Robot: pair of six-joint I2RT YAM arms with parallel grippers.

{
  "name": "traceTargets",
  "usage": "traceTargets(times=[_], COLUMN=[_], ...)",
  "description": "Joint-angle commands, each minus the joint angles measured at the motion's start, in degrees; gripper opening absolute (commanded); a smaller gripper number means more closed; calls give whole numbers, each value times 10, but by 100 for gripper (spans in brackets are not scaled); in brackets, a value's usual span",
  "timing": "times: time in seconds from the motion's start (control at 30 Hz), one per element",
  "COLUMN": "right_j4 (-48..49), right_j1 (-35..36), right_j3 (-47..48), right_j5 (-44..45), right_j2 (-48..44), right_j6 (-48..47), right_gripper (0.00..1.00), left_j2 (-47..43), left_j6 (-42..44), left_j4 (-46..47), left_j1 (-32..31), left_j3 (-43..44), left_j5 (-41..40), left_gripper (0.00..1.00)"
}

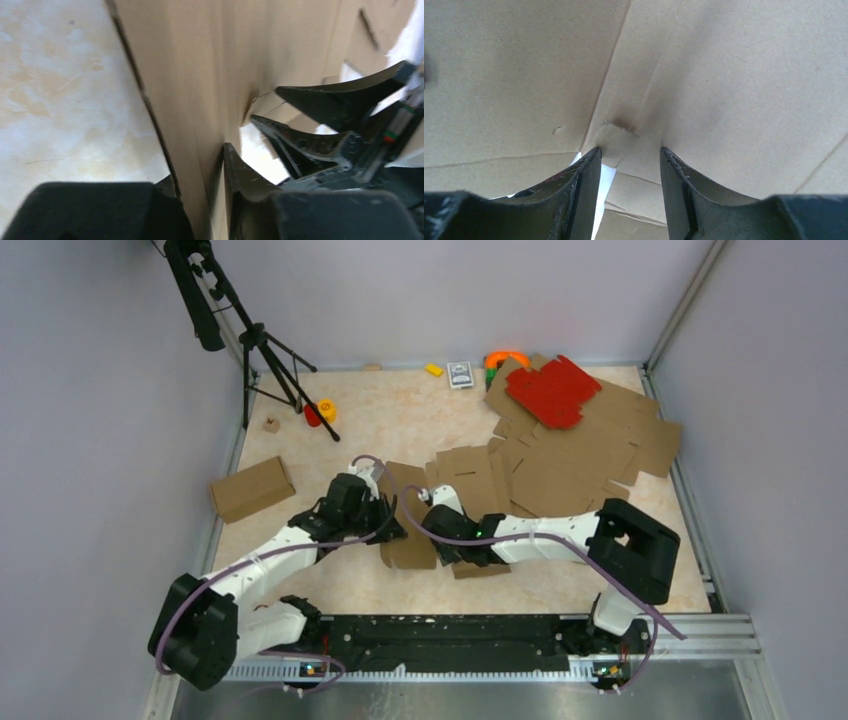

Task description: Fold the paper box

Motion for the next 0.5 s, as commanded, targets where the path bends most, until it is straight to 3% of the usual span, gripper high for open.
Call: traceTargets(times=[0.0, 0.17, 0.47], right_j4=[13, 8, -5], right_j1=[-7, -13, -25], right_j3=[33, 43, 51], right_j5=[-9, -13, -34], right_j2=[21, 35, 15], right_j6=[1, 2, -4], right_gripper=[47, 45, 48], left_j2=[18, 0, -94], left_j6=[42, 59, 83], left_j4=[-13, -67, -204], left_j1=[1, 1, 0], left_j3=[0, 20, 85], left_j5=[-39, -99, -229], left_gripper=[30, 48, 71])
